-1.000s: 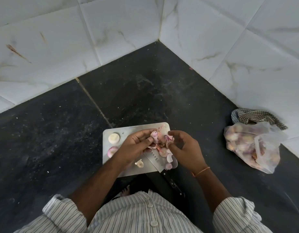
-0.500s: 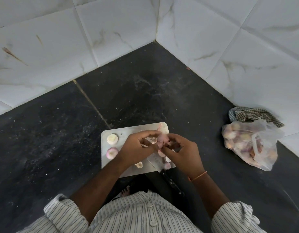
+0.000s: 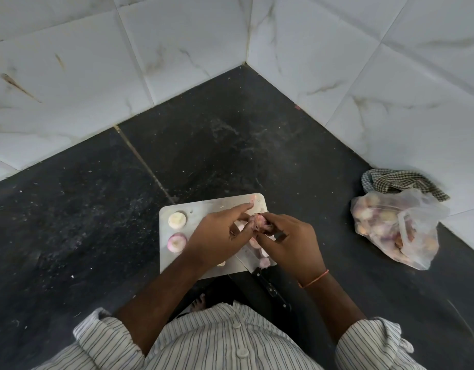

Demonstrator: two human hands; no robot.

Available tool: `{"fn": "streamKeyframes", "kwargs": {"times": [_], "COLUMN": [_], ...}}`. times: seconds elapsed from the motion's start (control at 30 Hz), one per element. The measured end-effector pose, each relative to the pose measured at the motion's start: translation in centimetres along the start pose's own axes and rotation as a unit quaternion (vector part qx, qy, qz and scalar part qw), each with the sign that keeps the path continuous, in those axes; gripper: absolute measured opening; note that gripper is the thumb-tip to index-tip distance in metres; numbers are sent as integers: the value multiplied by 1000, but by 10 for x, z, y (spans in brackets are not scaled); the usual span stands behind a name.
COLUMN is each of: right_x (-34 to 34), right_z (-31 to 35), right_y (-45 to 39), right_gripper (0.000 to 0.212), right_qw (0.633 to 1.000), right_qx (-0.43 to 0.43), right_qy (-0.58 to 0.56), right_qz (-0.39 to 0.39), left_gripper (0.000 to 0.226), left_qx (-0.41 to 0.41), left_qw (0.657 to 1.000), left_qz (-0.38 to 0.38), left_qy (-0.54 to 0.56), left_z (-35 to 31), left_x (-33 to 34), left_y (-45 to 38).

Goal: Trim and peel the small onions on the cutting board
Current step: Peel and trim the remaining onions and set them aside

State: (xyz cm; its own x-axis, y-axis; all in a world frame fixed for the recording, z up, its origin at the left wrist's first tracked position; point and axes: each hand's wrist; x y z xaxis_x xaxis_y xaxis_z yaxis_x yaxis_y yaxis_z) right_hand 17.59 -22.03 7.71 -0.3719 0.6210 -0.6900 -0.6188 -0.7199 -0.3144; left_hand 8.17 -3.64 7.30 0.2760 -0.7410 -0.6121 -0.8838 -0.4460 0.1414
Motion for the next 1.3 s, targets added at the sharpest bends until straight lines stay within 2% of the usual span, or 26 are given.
{"fn": "streamKeyframes", "kwargs": {"times": [0.1, 0.23, 0.43, 0.6, 0.67, 0.83, 1.0, 1.13, 1.23, 1.3], "right_x": [0, 2, 4, 1, -1, -2, -4, -3, -2, -1], "right_z": [-2, -3, -4, 0, 2, 0, -3, -4, -7, -9], "right_y": [2, 6, 12, 11, 11, 12, 14, 14, 16, 17], "right_gripper": [33, 36, 43, 43, 40, 39, 38, 40, 43, 44], "right_qw": [1000, 1000, 1000, 999, 998, 996, 995, 995, 994, 993], "right_qx": [-15, -15, -8, -1, -1, 14, 12, 8, 13, 21], "right_qy": [-7, -14, -28, -50, -63, -80, -89, -91, -99, -110], "right_qz": [12, 11, 5, 19, 28, 42, 51, 52, 51, 45], "left_gripper": [34, 33, 41, 62, 60, 33, 29, 23, 30, 26], "left_qx": [61, 64, 74, 66, 64, 46, 6, -22, -43, -66], "left_qw": [997, 995, 990, 984, 985, 992, 991, 993, 993, 990], "left_qz": [48, 62, 79, 102, 103, 114, 128, 107, 106, 110], "left_qy": [-15, -49, -90, -128, -119, -34, 37, 34, 34, 58], "left_z": [1, 4, 9, 8, 9, 15, 14, 10, 9, 10], "left_x": [0, 1, 3, 0, -1, -4, -6, -2, 0, 2], "left_y": [-2, -5, -6, -4, -4, -6, -4, -2, -2, -2]}}
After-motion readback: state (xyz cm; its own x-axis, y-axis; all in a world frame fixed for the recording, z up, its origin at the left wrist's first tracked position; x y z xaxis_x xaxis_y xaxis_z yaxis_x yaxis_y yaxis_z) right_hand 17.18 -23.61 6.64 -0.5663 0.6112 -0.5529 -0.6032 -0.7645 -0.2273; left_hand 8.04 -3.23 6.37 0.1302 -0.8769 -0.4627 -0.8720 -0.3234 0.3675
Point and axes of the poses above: each hand's wrist, its own y-axis away from the middle knuckle, its own x-axis out of the palm, z = x × y, and after that the axes turned 14 degrees about -x, right-handed
